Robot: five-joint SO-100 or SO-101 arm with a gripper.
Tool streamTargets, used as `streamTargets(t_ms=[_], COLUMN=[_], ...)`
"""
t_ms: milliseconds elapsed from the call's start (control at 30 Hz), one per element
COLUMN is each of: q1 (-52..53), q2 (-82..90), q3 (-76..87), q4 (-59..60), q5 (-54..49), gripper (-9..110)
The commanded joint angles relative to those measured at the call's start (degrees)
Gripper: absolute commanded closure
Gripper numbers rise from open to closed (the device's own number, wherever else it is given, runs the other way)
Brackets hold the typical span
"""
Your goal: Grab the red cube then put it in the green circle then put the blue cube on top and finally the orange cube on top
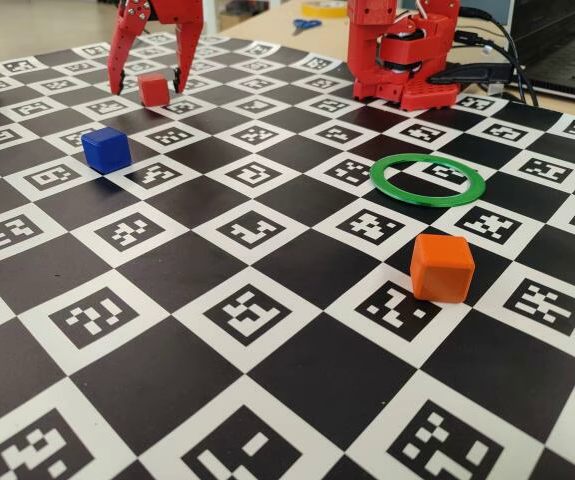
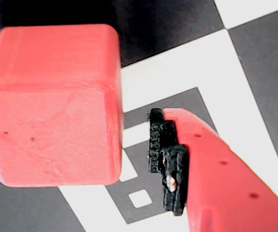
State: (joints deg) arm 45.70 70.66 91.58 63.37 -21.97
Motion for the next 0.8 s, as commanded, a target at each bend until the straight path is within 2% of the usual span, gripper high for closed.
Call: streamTargets(t_ms=[0, 400, 767], q1=[0.3, 1.4, 1.5], q2=[1.0, 0.1, 0.4], q3=[-1.5, -2.7, -2.1], q4=[-0.6, -0.8, -1.5], q5=[-0.6, -1.0, -1.1], gripper=[64, 69, 84])
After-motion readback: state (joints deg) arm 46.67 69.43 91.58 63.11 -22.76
